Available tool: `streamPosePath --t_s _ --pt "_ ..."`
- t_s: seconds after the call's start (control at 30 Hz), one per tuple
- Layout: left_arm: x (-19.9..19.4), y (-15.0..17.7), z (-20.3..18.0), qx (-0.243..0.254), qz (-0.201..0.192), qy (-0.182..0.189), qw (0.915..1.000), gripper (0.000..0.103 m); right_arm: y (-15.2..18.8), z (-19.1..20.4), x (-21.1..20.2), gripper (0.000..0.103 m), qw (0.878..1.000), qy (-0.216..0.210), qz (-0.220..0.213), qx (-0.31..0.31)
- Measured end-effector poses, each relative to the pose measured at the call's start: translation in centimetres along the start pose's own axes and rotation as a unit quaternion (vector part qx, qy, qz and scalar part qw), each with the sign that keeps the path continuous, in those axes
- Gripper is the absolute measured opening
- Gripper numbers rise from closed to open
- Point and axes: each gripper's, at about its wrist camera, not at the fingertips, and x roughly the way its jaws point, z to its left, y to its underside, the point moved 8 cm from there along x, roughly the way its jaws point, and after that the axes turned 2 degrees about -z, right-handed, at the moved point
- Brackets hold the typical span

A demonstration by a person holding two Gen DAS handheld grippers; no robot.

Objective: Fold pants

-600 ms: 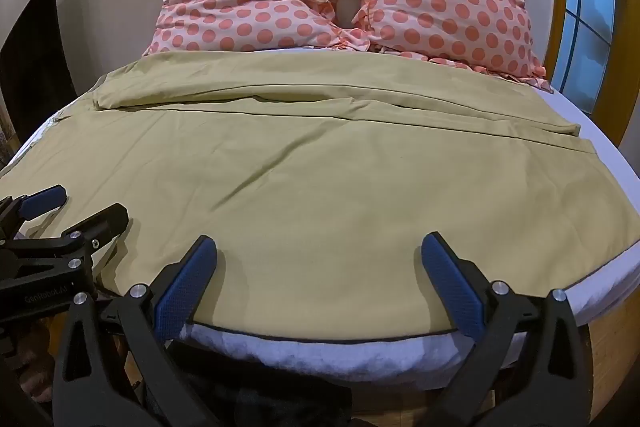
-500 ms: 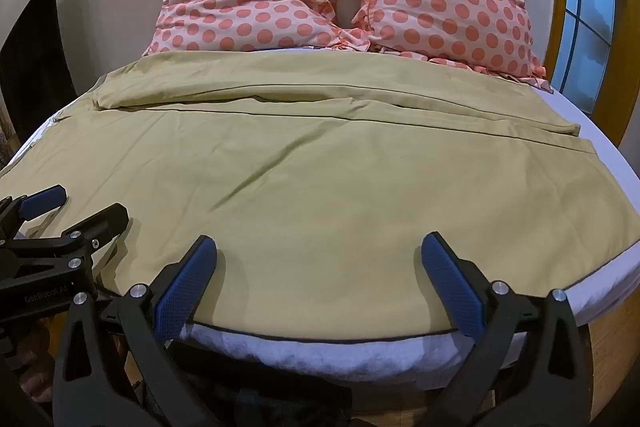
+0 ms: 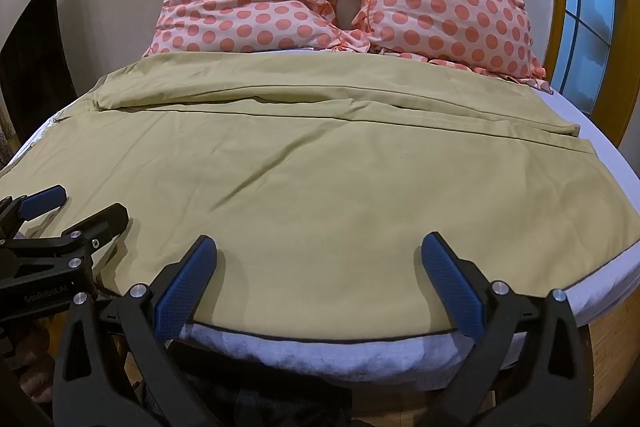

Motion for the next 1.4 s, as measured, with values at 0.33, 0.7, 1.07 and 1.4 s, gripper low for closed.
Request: streamPosePath --t_s 0.33,0.7,1.07,1.4 --pt "0.00 -0.01 0.00 0.000 -0.001 0.000 1.0000 0.101 0.09 -0.02 -0.02 0.102 1.000 0.000 -0.001 0.000" --pt "-0.01 -0.02 0.00 0.000 -0.001 0.000 1.0000 0.101 0.17 -0.03 -0.02 0.102 1.000 0.000 -0.002 0.000" --pt "-0.01 -0.03 0.00 0.000 -0.002 0.000 1.0000 0.101 0.19 -0.06 0.00 0.102 1.000 0.000 -0.006 0.000" --pt "-0.01 -0.05 0.00 0.000 -0.003 0.000 1.0000 0.101 -0.06 -0.13 -0.02 0.102 1.000 -0.003 -0.014 -0.001"
